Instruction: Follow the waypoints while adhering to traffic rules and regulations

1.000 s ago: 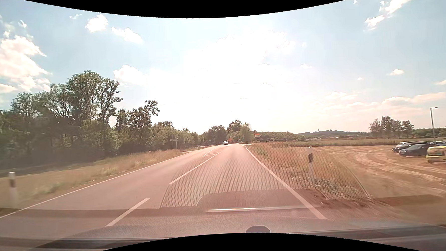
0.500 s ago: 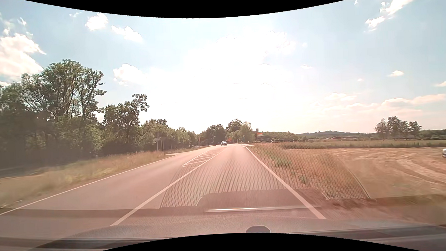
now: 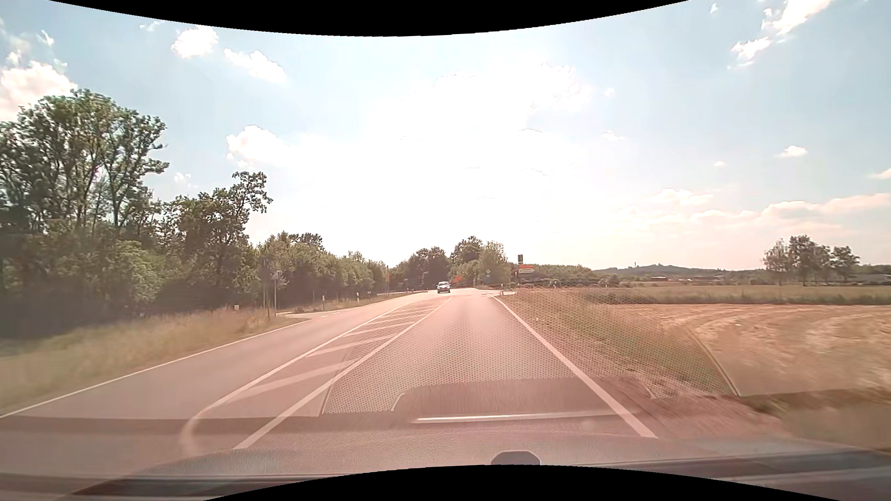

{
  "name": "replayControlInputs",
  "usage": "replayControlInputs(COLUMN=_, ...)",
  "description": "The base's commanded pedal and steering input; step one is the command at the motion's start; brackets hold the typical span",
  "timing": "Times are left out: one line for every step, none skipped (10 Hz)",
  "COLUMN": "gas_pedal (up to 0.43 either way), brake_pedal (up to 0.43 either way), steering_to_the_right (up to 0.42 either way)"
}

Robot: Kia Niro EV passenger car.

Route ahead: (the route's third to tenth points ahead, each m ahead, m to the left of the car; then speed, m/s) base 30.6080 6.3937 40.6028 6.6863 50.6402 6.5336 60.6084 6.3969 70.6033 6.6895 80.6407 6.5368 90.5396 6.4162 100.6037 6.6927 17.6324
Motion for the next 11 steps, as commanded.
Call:
replayControlInputs(gas_pedal=0.220, brake_pedal=0.000, steering_to_the_right=0.001)
replayControlInputs(gas_pedal=0.220, brake_pedal=0.000, steering_to_the_right=0.001)
replayControlInputs(gas_pedal=0.209, brake_pedal=0.000, steering_to_the_right=0.001)
replayControlInputs(gas_pedal=0.209, brake_pedal=0.000, steering_to_the_right=0.001)
replayControlInputs(gas_pedal=0.209, brake_pedal=0.000, steering_to_the_right=0.001)
replayControlInputs(gas_pedal=0.209, brake_pedal=0.000, steering_to_the_right=0.001)
replayControlInputs(gas_pedal=0.209, brake_pedal=0.000, steering_to_the_right=0.001)
replayControlInputs(gas_pedal=0.209, brake_pedal=0.000, steering_to_the_right=0.001)
replayControlInputs(gas_pedal=0.209, brake_pedal=0.000, steering_to_the_right=0.001)
replayControlInputs(gas_pedal=0.209, brake_pedal=0.000, steering_to_the_right=0.001)
replayControlInputs(gas_pedal=0.209, brake_pedal=0.000, steering_to_the_right=0.001)
